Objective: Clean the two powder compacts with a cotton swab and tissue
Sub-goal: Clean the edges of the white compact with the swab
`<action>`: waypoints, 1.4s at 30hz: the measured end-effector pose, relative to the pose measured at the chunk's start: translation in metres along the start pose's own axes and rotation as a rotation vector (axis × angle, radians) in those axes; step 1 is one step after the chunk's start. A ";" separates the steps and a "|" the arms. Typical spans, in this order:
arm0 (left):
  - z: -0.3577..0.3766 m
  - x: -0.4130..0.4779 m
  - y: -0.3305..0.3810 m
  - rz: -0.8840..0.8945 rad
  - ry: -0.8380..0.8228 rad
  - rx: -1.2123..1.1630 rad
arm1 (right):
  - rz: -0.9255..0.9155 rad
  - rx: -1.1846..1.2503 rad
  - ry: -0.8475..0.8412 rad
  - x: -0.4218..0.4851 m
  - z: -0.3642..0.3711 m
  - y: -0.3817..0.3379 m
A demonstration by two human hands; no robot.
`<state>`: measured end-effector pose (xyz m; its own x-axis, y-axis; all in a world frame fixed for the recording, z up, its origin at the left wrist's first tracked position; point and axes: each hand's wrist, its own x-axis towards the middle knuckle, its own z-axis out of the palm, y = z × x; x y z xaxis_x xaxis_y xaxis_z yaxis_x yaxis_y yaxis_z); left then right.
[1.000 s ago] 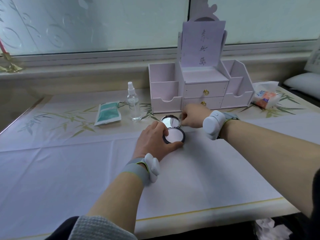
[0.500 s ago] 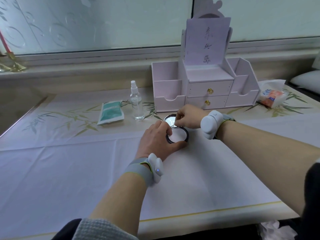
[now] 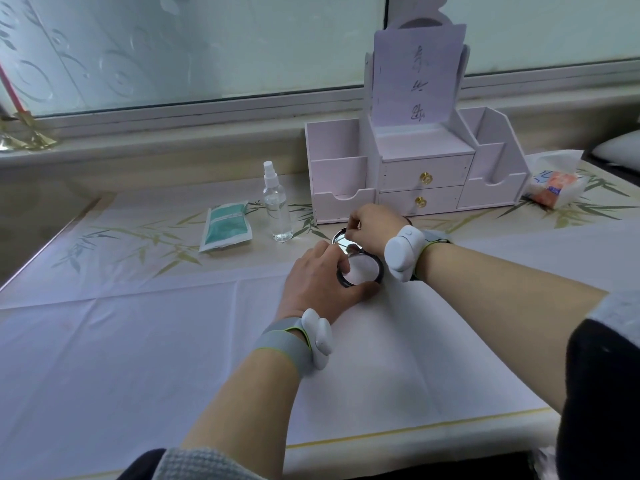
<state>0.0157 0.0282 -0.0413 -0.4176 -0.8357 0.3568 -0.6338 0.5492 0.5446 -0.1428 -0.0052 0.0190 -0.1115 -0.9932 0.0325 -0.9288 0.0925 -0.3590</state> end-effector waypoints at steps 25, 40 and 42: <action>0.000 0.000 0.002 0.006 0.010 0.037 | 0.055 -0.246 0.064 -0.002 -0.013 0.014; 0.001 -0.001 0.001 0.011 0.010 0.030 | 0.075 -0.262 -0.111 -0.017 -0.036 0.011; 0.001 0.000 0.000 0.011 0.011 0.030 | 0.091 -0.231 -0.126 -0.018 -0.034 0.009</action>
<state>0.0152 0.0287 -0.0420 -0.4178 -0.8294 0.3709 -0.6487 0.5581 0.5174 -0.1614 0.0156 0.0465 -0.1672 -0.9796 -0.1114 -0.9744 0.1814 -0.1328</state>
